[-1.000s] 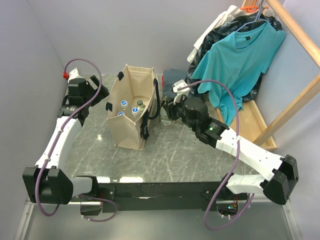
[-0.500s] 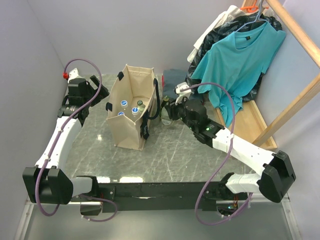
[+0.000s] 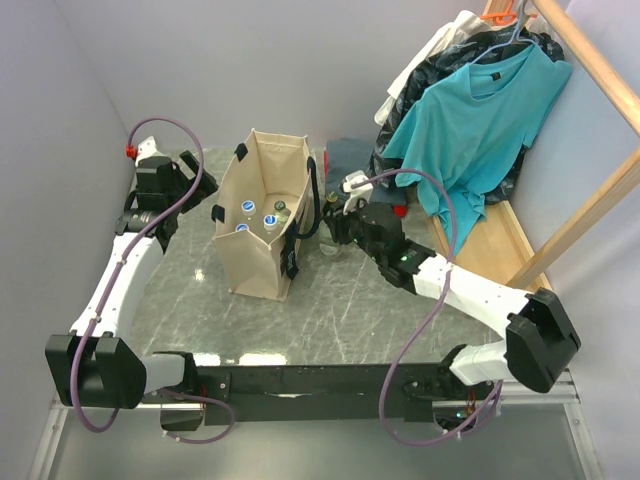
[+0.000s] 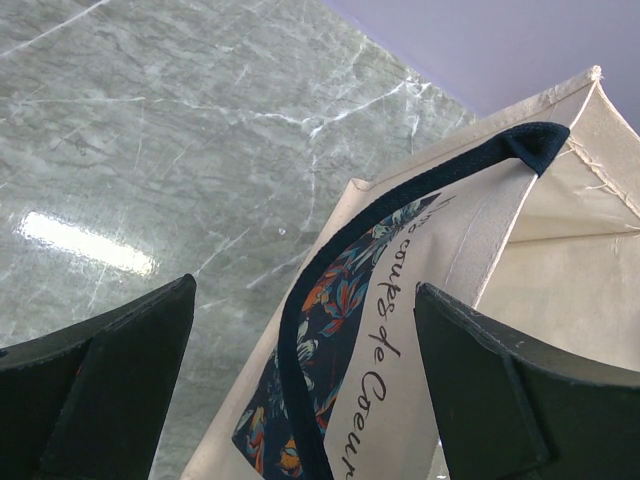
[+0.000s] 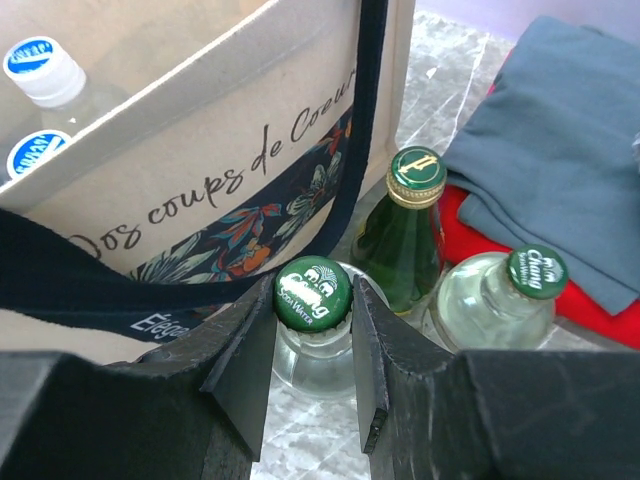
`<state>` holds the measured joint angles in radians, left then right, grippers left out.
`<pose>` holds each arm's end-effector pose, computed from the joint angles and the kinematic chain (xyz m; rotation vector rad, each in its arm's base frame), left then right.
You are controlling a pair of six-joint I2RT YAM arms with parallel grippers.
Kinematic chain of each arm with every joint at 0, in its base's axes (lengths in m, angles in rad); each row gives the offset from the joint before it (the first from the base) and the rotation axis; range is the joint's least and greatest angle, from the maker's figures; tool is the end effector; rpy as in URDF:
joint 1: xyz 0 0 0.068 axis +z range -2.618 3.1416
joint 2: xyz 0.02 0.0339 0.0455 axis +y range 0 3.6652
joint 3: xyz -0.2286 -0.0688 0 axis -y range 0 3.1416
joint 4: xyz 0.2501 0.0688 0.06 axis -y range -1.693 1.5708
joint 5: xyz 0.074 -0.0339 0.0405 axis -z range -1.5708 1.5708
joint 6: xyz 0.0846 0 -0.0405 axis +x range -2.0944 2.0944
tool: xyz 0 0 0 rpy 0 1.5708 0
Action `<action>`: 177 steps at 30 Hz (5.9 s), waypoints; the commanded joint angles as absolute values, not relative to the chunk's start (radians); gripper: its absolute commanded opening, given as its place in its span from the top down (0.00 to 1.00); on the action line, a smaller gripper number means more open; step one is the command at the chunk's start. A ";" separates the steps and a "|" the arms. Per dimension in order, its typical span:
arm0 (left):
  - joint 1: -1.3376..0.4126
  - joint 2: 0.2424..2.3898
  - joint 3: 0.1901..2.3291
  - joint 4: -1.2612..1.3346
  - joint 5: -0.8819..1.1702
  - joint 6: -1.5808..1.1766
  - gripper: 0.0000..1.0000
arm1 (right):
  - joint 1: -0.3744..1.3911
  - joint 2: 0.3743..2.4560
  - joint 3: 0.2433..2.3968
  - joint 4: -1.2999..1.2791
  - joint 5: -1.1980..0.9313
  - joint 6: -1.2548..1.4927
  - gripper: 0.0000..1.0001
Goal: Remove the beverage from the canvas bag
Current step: Place the drink at the center of the board, then adjust the drink in the canvas bag.
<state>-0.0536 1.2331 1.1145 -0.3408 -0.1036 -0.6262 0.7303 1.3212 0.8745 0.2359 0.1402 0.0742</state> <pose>0.3414 -0.0096 0.2891 -0.6396 1.9400 -0.3229 0.2830 0.2375 0.2481 -0.4830 1.7362 0.4534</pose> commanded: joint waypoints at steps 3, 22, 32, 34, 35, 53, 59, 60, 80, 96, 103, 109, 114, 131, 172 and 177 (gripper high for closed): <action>-0.051 1.223 1.106 -0.319 -0.120 -0.635 0.04 | 0.727 1.338 0.890 0.483 0.152 0.090 1.00; -0.051 1.230 1.097 -0.318 -0.130 -0.638 0.04 | 0.729 1.428 0.816 0.650 0.221 0.090 1.00; -0.051 1.243 1.106 -0.319 -0.138 -0.638 0.04 | 0.729 1.460 0.836 0.678 0.250 0.068 1.00; -0.051 1.241 1.104 -0.313 -0.133 -0.638 0.04 | 0.730 1.447 0.822 0.684 0.253 0.067 1.00; -0.052 1.244 1.106 -0.314 -0.132 -0.638 0.04 | 0.732 1.444 0.821 0.672 0.250 0.066 1.00; -0.054 1.246 1.100 -0.299 -0.094 -0.650 0.04 | 0.741 1.382 0.870 0.492 0.207 0.072 0.84; -0.054 1.247 1.094 -0.295 -0.089 -0.649 0.04 | 0.741 1.374 0.877 0.483 0.210 0.069 0.77; -0.052 1.247 1.092 -0.295 -0.089 -0.647 0.04 | 0.741 1.374 0.877 0.485 0.207 0.069 0.75; -0.052 1.246 1.092 -0.295 -0.089 -0.643 0.04 | 0.742 1.365 0.888 0.451 0.198 0.077 0.51; -0.052 1.238 1.114 -0.307 -0.104 -0.641 0.04 | 0.742 1.293 0.971 0.353 0.175 0.026 0.45; -0.052 1.212 1.112 -0.322 -0.130 -0.643 0.04 | 0.742 1.273 1.023 0.305 0.152 0.026 0.44; -0.052 1.195 1.118 -0.337 -0.127 -0.640 0.04 | 0.742 1.290 1.138 0.168 0.098 0.009 0.43; -0.052 1.157 1.120 -0.362 -0.152 -0.638 0.04 | 0.742 1.287 1.236 0.037 0.058 0.023 0.41; -0.052 1.124 1.134 -0.374 -0.156 -0.643 0.04 | 0.741 1.335 1.430 -0.155 -0.058 0.009 0.36; -0.052 1.256 1.144 -0.313 -0.147 -0.630 0.04 | 0.759 1.687 1.833 -0.363 -0.267 -0.040 0.37; -0.052 1.244 1.118 -0.295 -0.135 -0.641 0.04 | 0.759 1.790 1.919 -0.400 -0.282 -0.023 0.40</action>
